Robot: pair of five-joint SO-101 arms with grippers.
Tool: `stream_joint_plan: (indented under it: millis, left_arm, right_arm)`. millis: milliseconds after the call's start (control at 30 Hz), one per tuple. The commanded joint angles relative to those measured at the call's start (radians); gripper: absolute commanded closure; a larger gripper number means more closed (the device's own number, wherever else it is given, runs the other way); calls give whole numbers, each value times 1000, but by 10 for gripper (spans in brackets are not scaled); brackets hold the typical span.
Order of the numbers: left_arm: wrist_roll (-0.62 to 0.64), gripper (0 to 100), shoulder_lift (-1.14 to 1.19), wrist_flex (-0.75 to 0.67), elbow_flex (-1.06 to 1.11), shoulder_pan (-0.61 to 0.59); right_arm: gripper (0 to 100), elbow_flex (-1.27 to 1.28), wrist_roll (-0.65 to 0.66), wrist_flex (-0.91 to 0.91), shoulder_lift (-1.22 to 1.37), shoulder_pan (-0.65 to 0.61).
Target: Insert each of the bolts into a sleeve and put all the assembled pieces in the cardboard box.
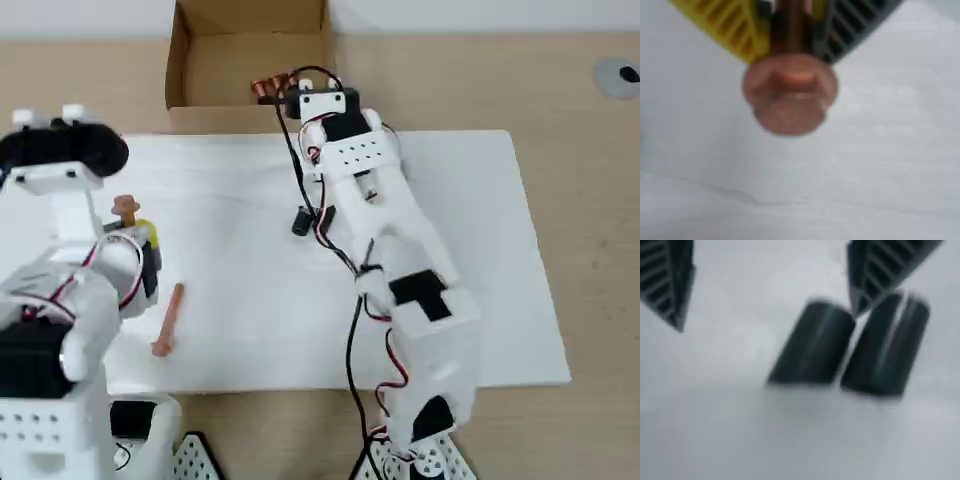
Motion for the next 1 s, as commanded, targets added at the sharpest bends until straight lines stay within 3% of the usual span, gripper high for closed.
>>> stream_joint_plan:
  millis: [0,567,800,967]
  left_arm:
    - [-6,995,-51,-18,23,15]
    - [-6,994,-62,-15,43,15]
    - [-6,994,-62,-15,43,15]
    - [-6,994,-59,-15,43,15]
  right_arm:
    - [746,-45,-40,-32,21,-7]
    - [754,-216,-51,-26,245,-7]
    - [993,-251,-48,66,248,-18]
    - [989,-295,-48,94,248,-16]
